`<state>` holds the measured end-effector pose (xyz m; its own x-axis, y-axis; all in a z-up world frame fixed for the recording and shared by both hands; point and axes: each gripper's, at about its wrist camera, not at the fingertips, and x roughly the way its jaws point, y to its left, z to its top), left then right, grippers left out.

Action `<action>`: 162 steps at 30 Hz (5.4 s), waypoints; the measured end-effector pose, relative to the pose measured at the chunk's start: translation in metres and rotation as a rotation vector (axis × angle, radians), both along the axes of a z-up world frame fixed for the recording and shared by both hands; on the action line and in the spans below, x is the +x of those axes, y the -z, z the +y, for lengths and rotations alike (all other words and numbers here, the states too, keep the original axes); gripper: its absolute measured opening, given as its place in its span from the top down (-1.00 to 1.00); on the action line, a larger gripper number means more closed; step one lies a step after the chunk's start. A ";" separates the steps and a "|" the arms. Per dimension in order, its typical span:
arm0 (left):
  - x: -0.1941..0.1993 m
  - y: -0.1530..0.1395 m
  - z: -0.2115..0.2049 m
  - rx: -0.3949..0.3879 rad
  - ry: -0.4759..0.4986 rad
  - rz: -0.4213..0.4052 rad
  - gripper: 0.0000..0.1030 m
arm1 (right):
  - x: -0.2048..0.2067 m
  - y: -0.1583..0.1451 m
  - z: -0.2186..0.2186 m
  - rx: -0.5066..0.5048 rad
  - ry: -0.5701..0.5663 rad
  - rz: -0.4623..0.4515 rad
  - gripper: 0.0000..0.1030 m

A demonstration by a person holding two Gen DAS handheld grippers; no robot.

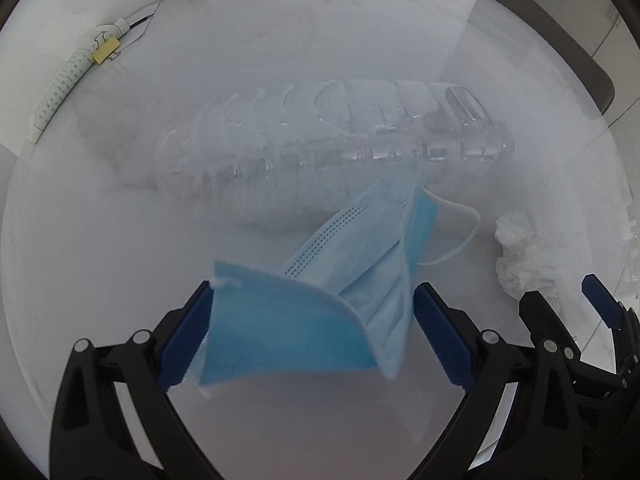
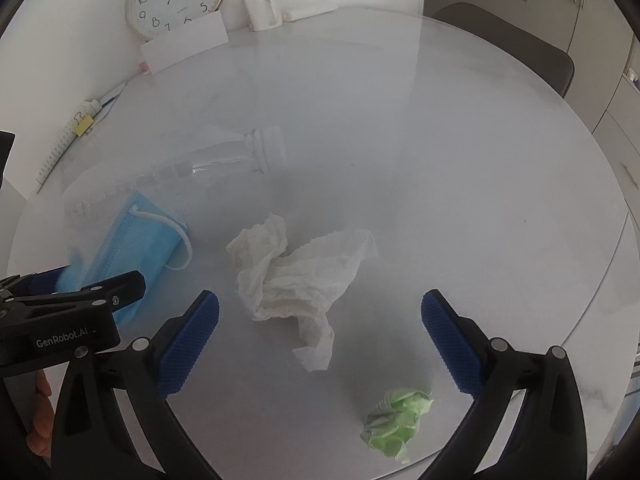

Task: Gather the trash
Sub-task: 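Grasp the blue face mask with the left gripper while the right gripper grasps the white tissue, then carry the mask and tissue over the white bin and open both grippers, then move both grippers back over the table toward the bottle and green paper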

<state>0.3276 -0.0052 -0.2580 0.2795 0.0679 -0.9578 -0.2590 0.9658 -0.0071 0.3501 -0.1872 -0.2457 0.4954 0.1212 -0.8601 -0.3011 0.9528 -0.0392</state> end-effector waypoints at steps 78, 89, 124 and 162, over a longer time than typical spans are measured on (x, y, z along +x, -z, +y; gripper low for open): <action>-0.384 -0.053 -0.209 -0.133 1.361 0.063 0.70 | -0.473 0.043 -0.162 0.176 0.949 0.026 0.48; -0.405 -0.020 -0.252 -0.083 1.460 0.164 0.70 | -0.468 0.097 -0.188 0.182 0.984 0.139 -0.07; -0.437 -0.019 -0.289 -0.093 1.667 0.165 -0.42 | -0.542 0.071 -0.246 0.128 1.226 0.096 -0.55; -0.217 -0.115 -0.073 -0.006 0.892 -0.208 -0.85 | -0.302 -0.051 -0.123 0.040 0.592 -0.104 -0.95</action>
